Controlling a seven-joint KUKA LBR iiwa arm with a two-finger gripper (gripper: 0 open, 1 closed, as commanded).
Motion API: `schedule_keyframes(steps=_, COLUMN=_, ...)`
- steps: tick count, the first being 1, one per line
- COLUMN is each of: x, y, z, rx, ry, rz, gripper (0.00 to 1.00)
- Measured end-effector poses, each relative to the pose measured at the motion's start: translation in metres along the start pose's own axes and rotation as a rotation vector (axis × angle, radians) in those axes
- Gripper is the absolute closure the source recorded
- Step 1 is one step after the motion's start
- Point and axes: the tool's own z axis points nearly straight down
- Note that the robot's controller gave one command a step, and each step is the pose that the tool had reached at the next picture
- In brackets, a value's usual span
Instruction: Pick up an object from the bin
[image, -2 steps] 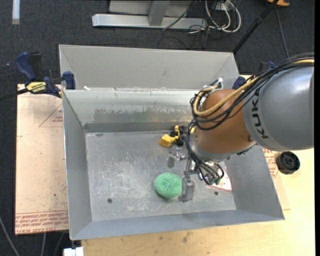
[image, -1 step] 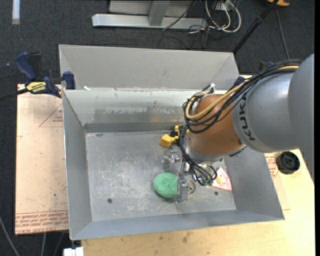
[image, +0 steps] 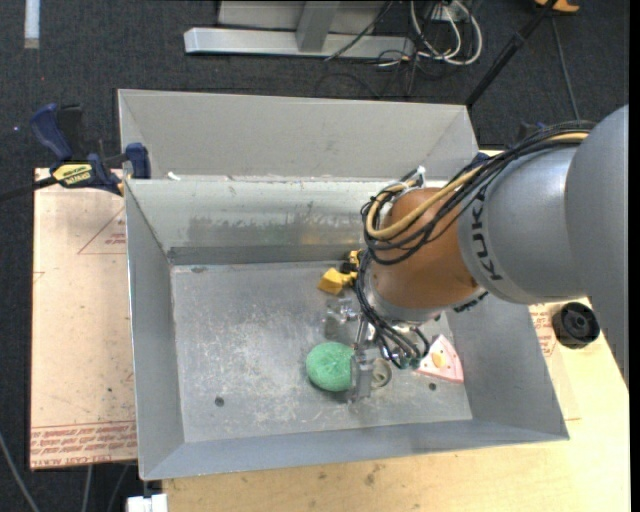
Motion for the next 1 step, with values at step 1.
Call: schedule_keyframes(steps=1, x=-0.0231, y=0.0146, z=0.007, rx=-0.001, ry=0.0, rz=0.091, gripper=1.0)
